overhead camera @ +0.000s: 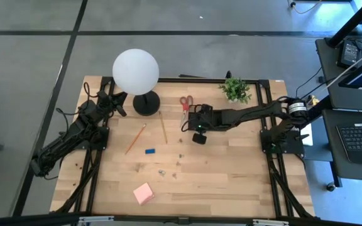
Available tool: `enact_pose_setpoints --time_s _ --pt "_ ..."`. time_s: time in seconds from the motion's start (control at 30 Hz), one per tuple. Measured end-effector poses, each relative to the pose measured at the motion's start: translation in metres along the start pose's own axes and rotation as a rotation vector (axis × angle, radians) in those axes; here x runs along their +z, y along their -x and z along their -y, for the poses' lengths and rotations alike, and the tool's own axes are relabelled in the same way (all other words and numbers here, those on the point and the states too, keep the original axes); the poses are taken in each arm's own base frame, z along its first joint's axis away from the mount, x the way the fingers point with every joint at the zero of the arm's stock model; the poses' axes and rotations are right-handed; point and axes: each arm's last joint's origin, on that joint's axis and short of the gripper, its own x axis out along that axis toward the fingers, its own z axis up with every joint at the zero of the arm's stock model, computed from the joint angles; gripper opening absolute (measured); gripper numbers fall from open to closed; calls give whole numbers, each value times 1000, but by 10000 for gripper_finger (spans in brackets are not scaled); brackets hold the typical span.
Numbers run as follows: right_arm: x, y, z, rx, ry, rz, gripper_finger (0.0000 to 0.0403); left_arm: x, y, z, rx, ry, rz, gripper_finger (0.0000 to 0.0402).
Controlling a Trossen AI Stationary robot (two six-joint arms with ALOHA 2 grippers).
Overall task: Pick and place office supplies into organizer
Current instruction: Put the pink clip binder into the black desk organizer
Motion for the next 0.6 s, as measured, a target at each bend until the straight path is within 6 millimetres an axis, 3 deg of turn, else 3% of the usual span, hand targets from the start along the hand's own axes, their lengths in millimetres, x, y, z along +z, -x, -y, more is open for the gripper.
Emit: enact_pose_setpoints --time_s 0.2,0.6 --pt "-5 -15 -5 -6 13 -44 74 0 0 0 0 0 0 33" --pt "-6 -16 -6 -6 16 -49 95 0 0 0 0 0 0 33"
